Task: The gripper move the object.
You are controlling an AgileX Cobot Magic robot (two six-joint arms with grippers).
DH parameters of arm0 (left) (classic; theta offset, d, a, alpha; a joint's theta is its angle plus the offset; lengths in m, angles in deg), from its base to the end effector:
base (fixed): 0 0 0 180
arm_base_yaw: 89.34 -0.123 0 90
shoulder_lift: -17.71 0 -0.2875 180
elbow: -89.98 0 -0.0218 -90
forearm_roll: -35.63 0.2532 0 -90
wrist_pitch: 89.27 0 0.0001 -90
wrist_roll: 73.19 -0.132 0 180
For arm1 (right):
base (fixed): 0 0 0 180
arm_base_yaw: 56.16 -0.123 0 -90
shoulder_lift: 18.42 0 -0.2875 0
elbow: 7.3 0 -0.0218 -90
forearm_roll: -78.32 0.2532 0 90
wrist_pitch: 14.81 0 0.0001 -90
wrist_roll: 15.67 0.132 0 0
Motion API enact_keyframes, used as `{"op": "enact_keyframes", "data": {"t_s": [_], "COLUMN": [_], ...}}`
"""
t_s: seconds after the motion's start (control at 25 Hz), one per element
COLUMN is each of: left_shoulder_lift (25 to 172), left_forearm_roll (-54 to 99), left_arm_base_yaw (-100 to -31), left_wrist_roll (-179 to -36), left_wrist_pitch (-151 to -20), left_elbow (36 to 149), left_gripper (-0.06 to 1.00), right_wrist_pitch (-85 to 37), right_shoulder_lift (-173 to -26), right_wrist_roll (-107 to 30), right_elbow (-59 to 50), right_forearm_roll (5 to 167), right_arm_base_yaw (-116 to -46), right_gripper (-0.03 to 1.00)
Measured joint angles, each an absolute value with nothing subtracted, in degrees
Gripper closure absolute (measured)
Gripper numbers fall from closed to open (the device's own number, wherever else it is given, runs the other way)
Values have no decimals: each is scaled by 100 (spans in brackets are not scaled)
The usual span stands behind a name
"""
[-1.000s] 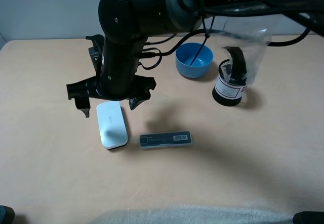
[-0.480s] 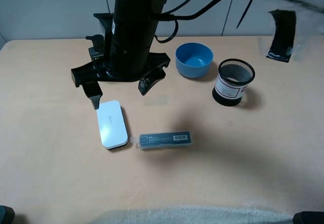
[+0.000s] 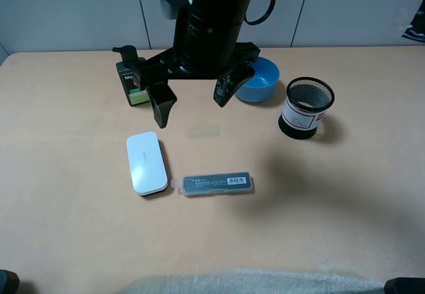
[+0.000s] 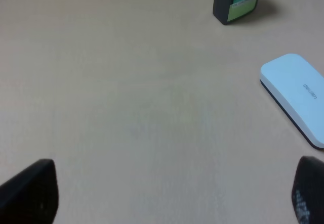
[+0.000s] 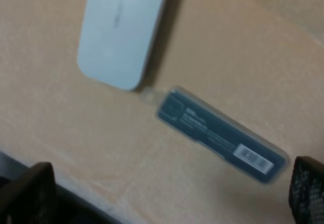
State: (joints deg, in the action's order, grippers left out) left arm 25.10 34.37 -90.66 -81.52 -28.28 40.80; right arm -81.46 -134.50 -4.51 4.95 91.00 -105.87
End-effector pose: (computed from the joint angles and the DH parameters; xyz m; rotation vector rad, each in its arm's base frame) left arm 0.0312 -0.0018 0.2565 0.1265 2.0486 0.0784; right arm 0.2383 0.3222 0.2145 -0.9123 2.9399 0.4101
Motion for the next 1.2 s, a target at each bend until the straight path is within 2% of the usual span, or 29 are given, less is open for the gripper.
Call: {"op": "enact_keyframes", "data": {"t_s": [0.48, 0.92, 1.2], "left_shoulder_lift": [2510, 2510, 2510], "left_forearm_roll": [3437, 3437, 3437], "left_arm_base_yaw": [-9066, -9066, -9066], "left_wrist_roll": [-8152, -8152, -8152], "left_wrist_pitch": [-2828, -2828, -2828], "left_elbow": [4080, 4080, 4080], "left_gripper": [2, 2, 2], "right_wrist_pitch": [-8450, -8463, -8464], "right_shoulder_lift": [-12614, -11578, -10650], "right_wrist_roll": [-1088, -1149, -1181], "right_elbow": [495, 488, -69], "right_forearm_roll": [8723, 7347, 6931], "right_arm_base_yaw": [-10052, -10014, -10014], "right_gripper": [27, 27, 27]}}
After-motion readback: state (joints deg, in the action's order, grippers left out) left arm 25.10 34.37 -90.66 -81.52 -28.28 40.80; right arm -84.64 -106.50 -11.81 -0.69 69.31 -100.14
